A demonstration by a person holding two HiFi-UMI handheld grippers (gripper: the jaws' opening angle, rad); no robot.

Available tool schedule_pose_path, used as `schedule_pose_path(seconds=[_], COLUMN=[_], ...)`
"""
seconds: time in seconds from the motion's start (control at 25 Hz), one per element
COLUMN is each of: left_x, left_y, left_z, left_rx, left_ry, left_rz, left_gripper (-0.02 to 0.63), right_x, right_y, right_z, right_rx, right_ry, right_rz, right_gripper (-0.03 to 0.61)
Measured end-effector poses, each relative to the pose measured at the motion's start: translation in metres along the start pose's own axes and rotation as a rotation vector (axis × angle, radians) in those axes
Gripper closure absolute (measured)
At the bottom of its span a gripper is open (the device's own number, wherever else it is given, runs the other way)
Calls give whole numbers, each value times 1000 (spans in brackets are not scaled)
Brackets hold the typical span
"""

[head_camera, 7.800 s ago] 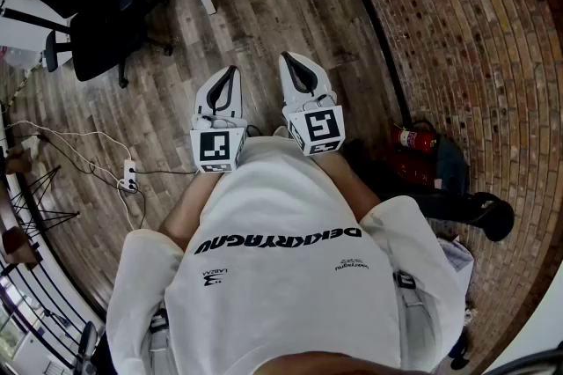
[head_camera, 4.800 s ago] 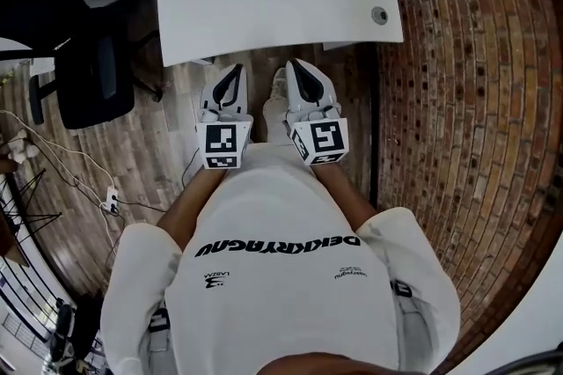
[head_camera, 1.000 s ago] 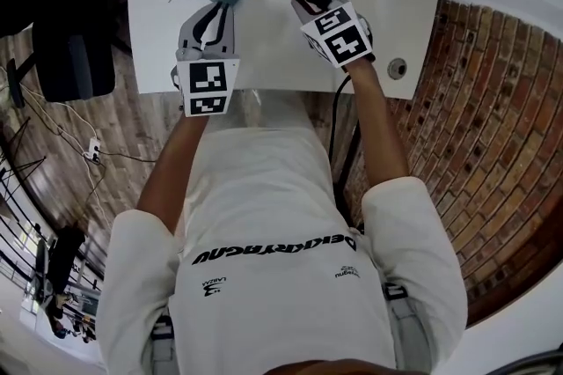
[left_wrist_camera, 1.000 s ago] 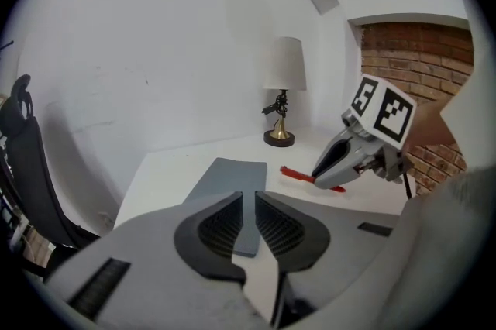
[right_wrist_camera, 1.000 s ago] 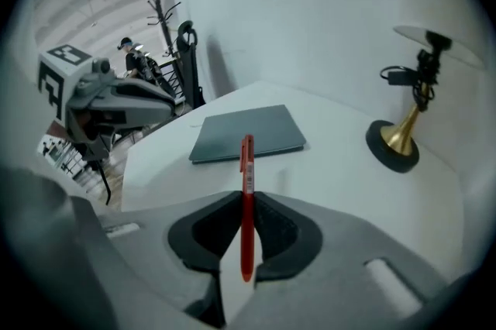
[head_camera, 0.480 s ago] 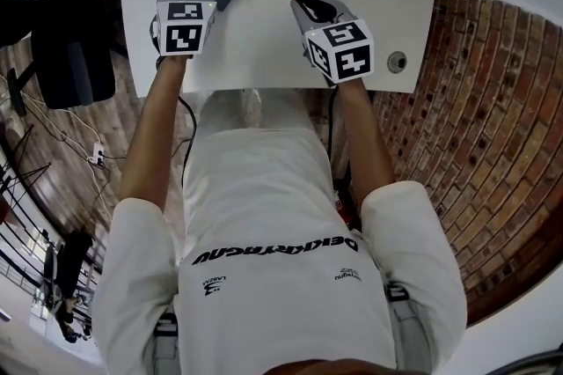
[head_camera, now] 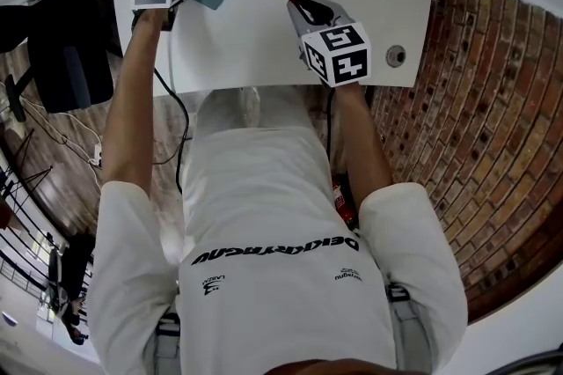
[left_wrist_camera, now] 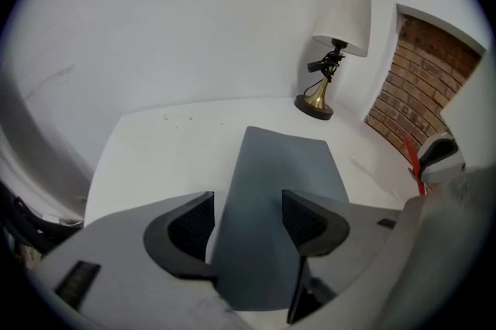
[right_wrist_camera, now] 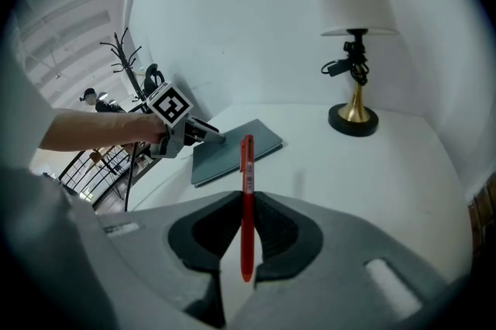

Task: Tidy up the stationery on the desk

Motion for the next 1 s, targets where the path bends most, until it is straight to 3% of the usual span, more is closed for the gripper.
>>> schedule_pose_path(seconds=[0.2,0.68,1.0], left_x=[9,-3,-19], left_y=[-1,-1,17], left_z=[-8,-11,-3], left_rx=[77,274,228], left_ry=[92,162,102], left_rz=[60,91,227], left_gripper=[348,385,393], right_x=[-3,-16,-23], right_y=[2,2,4], right_z=[1,3,8], right_rx=[7,13,8], right_ry=[13,56,86], right_rz=[-16,-42,-64], right_gripper=[528,528,528])
Point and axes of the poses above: the fingertips, and each gripper's own axes: z backward along the fingers, x to its left, y out of its underside, the point moved 9 cm from there along z, backward along the fingers, and after that the axes turned 9 degrees about y, right-handed, at the moved point
